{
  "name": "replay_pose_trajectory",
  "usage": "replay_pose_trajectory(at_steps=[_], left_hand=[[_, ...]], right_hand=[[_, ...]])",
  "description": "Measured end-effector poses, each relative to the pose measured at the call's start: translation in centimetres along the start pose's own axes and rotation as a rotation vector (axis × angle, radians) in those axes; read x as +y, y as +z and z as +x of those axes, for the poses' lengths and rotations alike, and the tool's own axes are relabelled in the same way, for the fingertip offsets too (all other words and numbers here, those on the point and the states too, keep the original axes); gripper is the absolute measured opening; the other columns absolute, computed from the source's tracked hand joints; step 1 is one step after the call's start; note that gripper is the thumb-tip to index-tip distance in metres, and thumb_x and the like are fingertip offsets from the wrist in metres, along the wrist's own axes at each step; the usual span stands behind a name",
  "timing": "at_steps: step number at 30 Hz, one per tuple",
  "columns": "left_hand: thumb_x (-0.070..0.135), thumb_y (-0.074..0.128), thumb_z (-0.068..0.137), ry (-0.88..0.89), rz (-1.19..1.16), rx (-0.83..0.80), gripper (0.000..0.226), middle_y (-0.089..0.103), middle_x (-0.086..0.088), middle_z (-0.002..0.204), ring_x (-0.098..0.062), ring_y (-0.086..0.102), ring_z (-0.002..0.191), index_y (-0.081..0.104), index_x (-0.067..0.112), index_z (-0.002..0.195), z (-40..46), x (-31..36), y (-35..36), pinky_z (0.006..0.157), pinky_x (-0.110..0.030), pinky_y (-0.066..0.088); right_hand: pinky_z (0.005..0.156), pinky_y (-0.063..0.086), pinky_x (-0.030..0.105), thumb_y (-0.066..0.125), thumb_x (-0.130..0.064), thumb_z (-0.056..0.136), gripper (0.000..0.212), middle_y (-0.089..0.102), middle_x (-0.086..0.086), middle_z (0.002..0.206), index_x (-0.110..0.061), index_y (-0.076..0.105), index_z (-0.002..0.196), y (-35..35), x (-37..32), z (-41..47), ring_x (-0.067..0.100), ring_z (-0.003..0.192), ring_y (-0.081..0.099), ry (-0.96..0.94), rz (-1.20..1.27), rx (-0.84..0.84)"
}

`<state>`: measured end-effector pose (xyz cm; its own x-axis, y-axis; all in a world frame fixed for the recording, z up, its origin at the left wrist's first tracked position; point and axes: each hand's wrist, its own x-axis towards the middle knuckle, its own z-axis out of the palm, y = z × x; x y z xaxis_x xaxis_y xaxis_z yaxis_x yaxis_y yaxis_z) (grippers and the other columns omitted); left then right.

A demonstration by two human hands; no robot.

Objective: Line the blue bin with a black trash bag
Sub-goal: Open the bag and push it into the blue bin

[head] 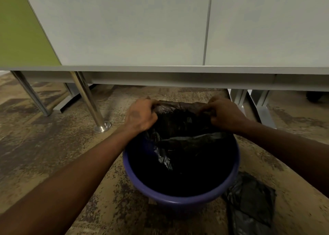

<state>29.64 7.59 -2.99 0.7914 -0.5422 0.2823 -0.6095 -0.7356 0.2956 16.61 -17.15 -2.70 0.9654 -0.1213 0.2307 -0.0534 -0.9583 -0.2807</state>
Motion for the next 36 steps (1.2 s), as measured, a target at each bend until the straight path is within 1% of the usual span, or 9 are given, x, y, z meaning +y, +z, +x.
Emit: replay_pose_trajectory(at_steps=[10, 13, 16, 19, 22, 26, 29, 32, 36], left_hand=[[0.010, 0.056, 0.093, -0.020, 0.027, -0.092, 0.040, 0.077, 0.003, 0.126, -0.018, 0.067, 0.114, 0.078, 0.029, 0.120, 2.4, -2.5, 0.8, 0.088, -0.030, 0.050], [0.003, 0.048, 0.096, -0.083, -0.204, -0.170, 0.044, 0.081, 0.002, 0.112, -0.004, 0.068, 0.087, 0.083, 0.030, 0.100, 2.4, -3.8, 1.0, 0.072, -0.019, 0.051], [0.005, 0.044, 0.098, -0.152, -0.513, -0.229, 0.051, 0.084, -0.002, 0.090, -0.015, 0.076, 0.082, 0.085, 0.030, 0.081, 1.3, -5.1, 1.1, 0.083, -0.034, 0.058], [0.026, 0.057, 0.103, -0.197, -0.685, -0.229, 0.033, 0.076, -0.028, 0.092, -0.041, 0.072, 0.084, 0.082, 0.007, 0.092, 0.1, -6.3, 1.3, 0.082, -0.047, 0.059], [0.048, 0.070, 0.091, -0.257, -0.813, -0.356, 0.040, 0.081, -0.015, 0.093, -0.026, 0.078, 0.082, 0.081, 0.011, 0.100, -1.3, -6.8, 1.2, 0.072, -0.029, 0.061], [0.032, 0.079, 0.081, -0.325, -0.968, -0.519, 0.043, 0.080, -0.017, 0.114, -0.027, 0.080, 0.096, 0.074, 0.016, 0.121, -2.8, -7.4, 0.5, 0.073, -0.027, 0.065], [0.016, 0.078, 0.081, -0.351, -1.133, -0.541, 0.053, 0.078, -0.007, 0.124, -0.028, 0.077, 0.108, 0.068, 0.035, 0.130, -3.9, -7.5, 0.6, 0.079, -0.032, 0.066], [0.012, 0.081, 0.075, -0.327, -1.172, -0.485, 0.071, 0.068, -0.001, 0.135, -0.026, 0.075, 0.113, 0.064, 0.046, 0.135, -4.6, -7.2, 0.4, 0.082, -0.035, 0.066], [0.008, 0.083, 0.077, -0.208, -1.175, -0.589, 0.072, 0.072, 0.005, 0.135, -0.019, 0.073, 0.119, 0.065, 0.051, 0.132, -5.2, -7.6, -0.3, 0.086, -0.031, 0.064]], right_hand=[[0.067, 0.036, 0.027, 0.052, -0.013, 0.099, 0.047, 0.066, 0.007, 0.126, -0.037, 0.064, 0.138, 2.2, 2.1, 2.3, 0.028, 0.105, 0.062, 0.008, 0.010, -0.035], [0.085, 0.050, 0.038, 0.050, -0.016, 0.104, 0.036, 0.071, 0.010, 0.126, -0.025, 0.070, 0.132, 2.7, 3.0, 2.1, 0.029, 0.110, 0.065, 0.039, 0.225, -0.059], [0.104, 0.048, 0.048, 0.059, -0.022, 0.102, 0.027, 0.071, 0.006, 0.125, -0.019, 0.073, 0.124, 2.7, 3.8, 1.3, 0.024, 0.115, 0.064, 0.096, 0.481, -0.075], [0.099, 0.053, 0.044, 0.069, -0.027, 0.096, 0.025, 0.071, 0.002, 0.119, -0.027, 0.071, 0.122, 2.5, 4.3, 0.2, 0.023, 0.111, 0.067, 0.148, 0.706, -0.093], [0.099, 0.056, 0.047, 0.075, -0.029, 0.090, 0.032, 0.073, 0.003, 0.116, -0.036, 0.070, 0.120, 2.7, 4.9, -1.1, 0.023, 0.107, 0.070, 0.204, 0.797, -0.125], [0.089, 0.062, 0.030, 0.076, -0.041, 0.083, 0.023, 0.078, -0.018, 0.104, -0.053, 0.075, 0.103, 2.8, 5.0, -3.4, 0.002, 0.097, 0.074, 0.187, 0.894, -0.183], [0.077, 0.057, 0.011, 0.075, -0.049, 0.076, 0.039, 0.071, -0.038, 0.104, -0.073, 0.064, 0.104, 2.8, 4.8, -4.9, -0.011, 0.100, 0.067, 0.162, 0.930, -0.173], [0.105, 0.052, 0.034, 0.078, -0.056, 0.073, 0.082, 0.053, -0.021, 0.140, -0.053, 0.044, 0.147, 3.1, 4.8, -5.7, 0.008, 0.128, 0.055, 0.193, 0.939, -0.190], [0.112, 0.046, 0.037, 0.084, -0.061, 0.064, 0.108, 0.043, -0.020, 0.148, -0.051, 0.028, 0.156, 2.5, 4.9, -6.8, 0.011, 0.138, 0.045, 0.158, 0.927, -0.282]])
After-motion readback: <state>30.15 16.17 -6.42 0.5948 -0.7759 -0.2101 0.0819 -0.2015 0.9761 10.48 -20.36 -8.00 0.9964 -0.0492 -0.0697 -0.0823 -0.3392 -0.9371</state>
